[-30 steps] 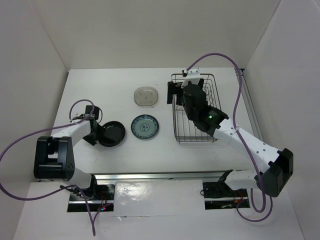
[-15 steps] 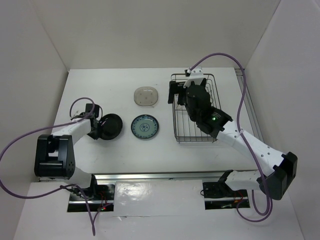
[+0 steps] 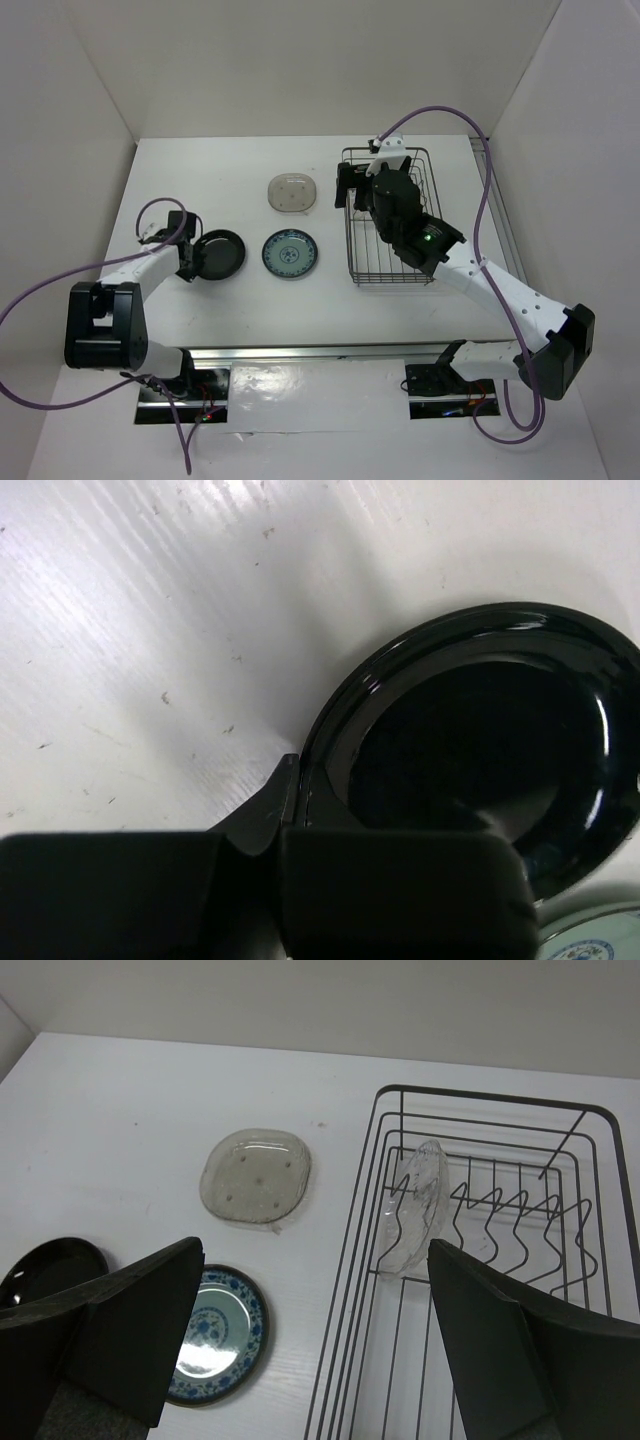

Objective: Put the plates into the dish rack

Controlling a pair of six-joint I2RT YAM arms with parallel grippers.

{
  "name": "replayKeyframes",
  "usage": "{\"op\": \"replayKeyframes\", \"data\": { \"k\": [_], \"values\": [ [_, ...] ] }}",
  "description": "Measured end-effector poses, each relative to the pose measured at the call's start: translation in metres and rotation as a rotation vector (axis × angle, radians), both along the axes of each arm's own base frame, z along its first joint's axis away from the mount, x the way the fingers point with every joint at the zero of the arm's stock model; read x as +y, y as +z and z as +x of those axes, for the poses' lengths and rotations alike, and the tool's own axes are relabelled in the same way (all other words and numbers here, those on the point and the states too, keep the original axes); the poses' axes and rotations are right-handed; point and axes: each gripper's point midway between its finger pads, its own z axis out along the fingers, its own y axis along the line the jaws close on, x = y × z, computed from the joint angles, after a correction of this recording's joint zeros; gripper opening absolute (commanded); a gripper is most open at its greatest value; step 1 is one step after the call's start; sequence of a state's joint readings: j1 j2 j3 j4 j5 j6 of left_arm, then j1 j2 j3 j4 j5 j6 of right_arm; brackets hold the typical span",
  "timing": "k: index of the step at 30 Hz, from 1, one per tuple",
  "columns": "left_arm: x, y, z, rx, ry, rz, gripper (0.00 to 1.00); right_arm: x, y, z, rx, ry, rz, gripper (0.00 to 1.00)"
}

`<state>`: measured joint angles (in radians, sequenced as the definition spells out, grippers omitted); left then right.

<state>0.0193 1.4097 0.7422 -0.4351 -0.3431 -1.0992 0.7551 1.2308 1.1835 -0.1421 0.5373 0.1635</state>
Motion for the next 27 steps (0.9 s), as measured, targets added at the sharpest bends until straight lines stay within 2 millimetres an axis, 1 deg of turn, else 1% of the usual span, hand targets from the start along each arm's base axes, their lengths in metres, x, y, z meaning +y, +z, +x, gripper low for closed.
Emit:
{"op": "replayKeyframes", "data": {
  "k": [4, 8, 14, 17, 18, 20, 23, 25, 27],
  "values": [
    [0.000, -0.005, 0.007, -0.010, 0.000, 0.000, 0.00, 0.000, 0.000, 0.000, 0.000, 0.000, 0.000, 1.00],
    [0.001, -0.005, 0.012, -0.029, -0.002, 0.002, 0.00, 0.001, -0.001, 0.001, 0.002, 0.001, -0.002, 1.00],
    [0.001, -0.007, 0.010, -0.023, -0.022, 0.010, 0.00, 0.006, -0.012, 0.004, 0.024, 0.010, -0.020, 1.00],
    [0.001, -0.006, 0.010, -0.028, -0.023, 0.011, 0.00, 0.008, -0.014, 0.005, 0.028, 0.015, -0.022, 1.00],
    [0.001, -0.006, 0.010, -0.029, -0.024, 0.011, 0.03, 0.008, -0.014, 0.005, 0.028, 0.016, -0.022, 1.00],
    [0.001, -0.005, 0.010, -0.032, -0.026, 0.011, 0.12, 0.008, -0.014, 0.005, 0.028, 0.018, -0.021, 1.00],
    [0.000, -0.002, 0.010, -0.046, -0.037, 0.007, 0.17, 0.008, -0.014, 0.005, 0.028, 0.018, -0.022, 1.00],
    [-0.001, 0.003, 0.010, -0.066, -0.049, 0.005, 0.17, 0.008, -0.014, 0.005, 0.028, 0.018, -0.022, 1.00],
    [-0.003, 0.008, 0.012, -0.093, -0.057, 0.000, 0.20, 0.008, -0.014, 0.005, 0.028, 0.018, -0.022, 1.00]
  ]
}}
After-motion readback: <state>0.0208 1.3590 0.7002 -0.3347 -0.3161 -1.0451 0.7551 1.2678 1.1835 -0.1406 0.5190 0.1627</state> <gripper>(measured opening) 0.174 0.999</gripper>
